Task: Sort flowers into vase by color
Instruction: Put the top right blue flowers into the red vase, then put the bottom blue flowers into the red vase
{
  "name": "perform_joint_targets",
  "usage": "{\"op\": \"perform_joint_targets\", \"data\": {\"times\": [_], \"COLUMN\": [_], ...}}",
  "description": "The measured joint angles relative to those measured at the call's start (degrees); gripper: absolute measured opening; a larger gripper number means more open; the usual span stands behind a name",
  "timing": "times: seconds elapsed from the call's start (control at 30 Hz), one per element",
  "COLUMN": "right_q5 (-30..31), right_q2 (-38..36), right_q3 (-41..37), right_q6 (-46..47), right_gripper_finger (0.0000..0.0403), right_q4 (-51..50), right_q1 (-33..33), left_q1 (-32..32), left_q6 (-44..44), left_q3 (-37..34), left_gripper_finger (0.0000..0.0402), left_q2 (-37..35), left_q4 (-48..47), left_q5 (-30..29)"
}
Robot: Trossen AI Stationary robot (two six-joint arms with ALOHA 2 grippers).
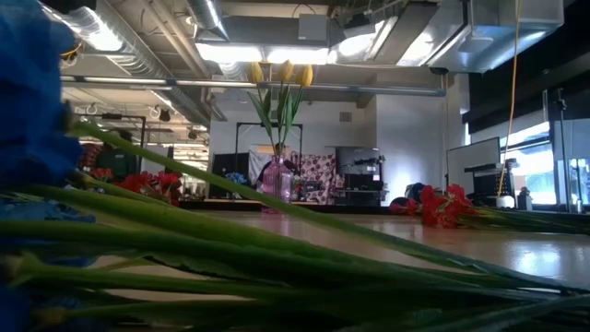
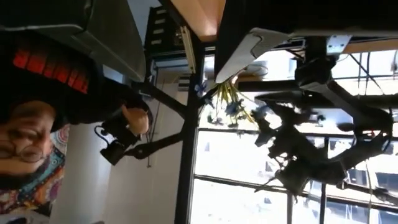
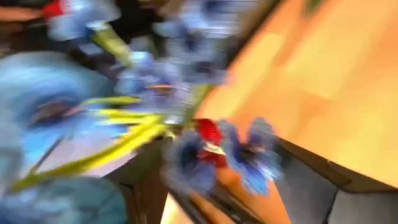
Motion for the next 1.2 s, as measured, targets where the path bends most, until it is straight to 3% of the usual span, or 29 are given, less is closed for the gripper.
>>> {"op": "perform_joint_targets", "data": {"times": [0.17, 0.33, 0.4, 0.5, 0.7, 0.87, 0.97, 1.07, 1.2], "right_q5": [9.38, 23.92, 29.61, 37.58, 49.06, 53.33, 53.15, 46.33, 37.43], "right_q2": [0.02, 0.00, 0.00, 0.81, 7.71, 15.92, 21.26, 26.50, 32.63], "right_q3": [3.11, 4.83, 5.23, 5.24, 5.24, 5.24, 5.24, 5.22, 5.20], "right_q6": [6.89, 10.38, 10.86, 11.49, 7.91, 1.64, -3.69, -9.55, -14.84], "right_gripper_finger": [0.0249, 0.0248, 0.0248, 0.0248, 0.0248, 0.0248, 0.0248, 0.0248, 0.0248], "right_q4": [-8.20, -9.75, -7.63, -5.08, 1.96, 13.44, 22.31, 31.86, 41.23], "right_q1": [0.00, 0.00, 0.00, 0.00, 0.00, -0.16, -3.07, -7.72, -14.01], "left_q1": [-1.31, -2.97, -3.94, -5.80, -9.38, -11.15, -11.37, -11.37, -11.35], "left_q6": [3.08, 8.73, 9.73, 10.28, 3.44, -4.10, -5.36, -5.35, -1.98], "left_q3": [0.00, 0.00, 0.00, 0.00, 0.00, 0.00, 0.00, -0.02, -0.02], "left_gripper_finger": [0.0187, 0.0187, 0.0187, 0.0187, 0.0187, 0.0187, 0.0186, 0.0177, 0.0155], "left_q2": [1.28, 2.98, 4.18, 6.96, 11.54, 11.04, 10.53, 10.57, 10.43], "left_q4": [2.14, 1.47, 2.20, 1.91, 4.12, 4.16, 3.90, 3.13, 3.85], "left_q5": [1.64, 13.16, 14.71, 10.45, -6.31, -16.65, -19.75, -21.61, -28.24]}}
